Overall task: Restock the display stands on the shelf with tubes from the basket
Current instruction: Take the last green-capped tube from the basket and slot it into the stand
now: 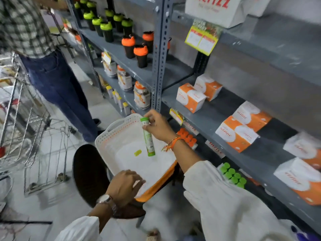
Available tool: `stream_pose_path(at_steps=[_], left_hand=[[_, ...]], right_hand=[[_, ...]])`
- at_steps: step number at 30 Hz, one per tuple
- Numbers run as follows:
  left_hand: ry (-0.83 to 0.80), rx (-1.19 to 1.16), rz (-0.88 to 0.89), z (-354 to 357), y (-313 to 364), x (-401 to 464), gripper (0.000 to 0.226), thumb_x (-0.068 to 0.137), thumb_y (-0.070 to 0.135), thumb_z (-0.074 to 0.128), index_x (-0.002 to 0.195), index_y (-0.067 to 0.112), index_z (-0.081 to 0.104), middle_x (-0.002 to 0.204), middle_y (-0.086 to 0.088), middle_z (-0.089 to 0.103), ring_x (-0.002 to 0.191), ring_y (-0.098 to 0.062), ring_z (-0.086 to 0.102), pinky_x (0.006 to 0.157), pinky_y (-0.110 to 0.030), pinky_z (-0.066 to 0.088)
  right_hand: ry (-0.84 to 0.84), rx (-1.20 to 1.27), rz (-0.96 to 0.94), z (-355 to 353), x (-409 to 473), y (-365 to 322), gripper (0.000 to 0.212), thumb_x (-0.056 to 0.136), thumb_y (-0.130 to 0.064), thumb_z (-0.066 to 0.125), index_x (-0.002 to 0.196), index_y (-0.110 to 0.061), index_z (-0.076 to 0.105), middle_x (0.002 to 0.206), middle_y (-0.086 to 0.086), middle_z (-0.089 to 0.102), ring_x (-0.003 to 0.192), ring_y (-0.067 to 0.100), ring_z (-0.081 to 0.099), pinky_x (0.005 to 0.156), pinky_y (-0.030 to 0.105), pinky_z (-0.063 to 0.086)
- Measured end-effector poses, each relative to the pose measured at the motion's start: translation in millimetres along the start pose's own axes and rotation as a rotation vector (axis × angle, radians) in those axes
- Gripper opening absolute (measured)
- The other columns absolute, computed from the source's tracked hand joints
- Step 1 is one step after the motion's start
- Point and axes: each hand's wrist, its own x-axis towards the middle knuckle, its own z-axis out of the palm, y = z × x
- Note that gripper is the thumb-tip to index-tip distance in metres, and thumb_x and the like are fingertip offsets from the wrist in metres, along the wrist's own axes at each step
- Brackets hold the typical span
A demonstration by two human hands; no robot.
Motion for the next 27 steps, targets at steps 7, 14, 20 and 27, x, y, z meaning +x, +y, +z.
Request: stream_pose_path(at_steps=[7,14,20,27], left_hand=[[0.439,-0.202,0.122,-96.6,69.3,115.8,0.036,0.098,0.045,0.042,0.095,0.028,0.074,0.087,0.008,0.071,0.086,-0.024,0.065,0.073,-0.035,0.048],[0.762,-0.36,0.475,-181.9,203.7,207.3,0.031,0.095,0.028,0.05,0.119,0.017,0.067,0.12,-0.003,0.068,0.113,-0.025,0.061,0.099,-0.036,0.044],[0.746,-0.351,0.748,-217.3,312.8,251.8,0.037,0.095,0.024,0.06,0.128,0.008,0.063,0.129,-0.011,0.064,0.122,-0.027,0.056,0.112,-0.032,0.033],[0.528,-0.236,0.759,-198.5,343.6,272.3,0.039,0.098,0.035,0.052,0.126,0.012,0.065,0.123,-0.005,0.069,0.111,-0.025,0.063,0.101,-0.038,0.046]], right_hand=[[0.45,-0.098,-0.298,-161.1,-52.1,-137.2,0.03,0.081,0.0,0.072,0.103,-0.014,0.057,0.086,-0.015,0.063,0.071,-0.011,0.063,0.069,0.012,0.052],[0.853,-0.379,-0.431,-300.3,-162.3,-235.7,0.033,0.08,-0.008,0.073,0.102,-0.024,0.054,0.086,-0.018,0.063,0.073,-0.004,0.065,0.075,0.028,0.058],[1.135,-0.718,-0.325,-394.2,-226.0,-269.5,0.033,0.079,-0.01,0.072,0.103,-0.018,0.052,0.084,-0.018,0.054,0.081,0.019,0.063,0.073,0.033,0.05],[1.181,-0.911,-0.179,-442.2,-231.8,-264.0,0.032,0.083,0.001,0.067,0.098,-0.016,0.044,0.097,0.003,0.057,0.085,0.018,0.054,0.062,0.022,0.036]])
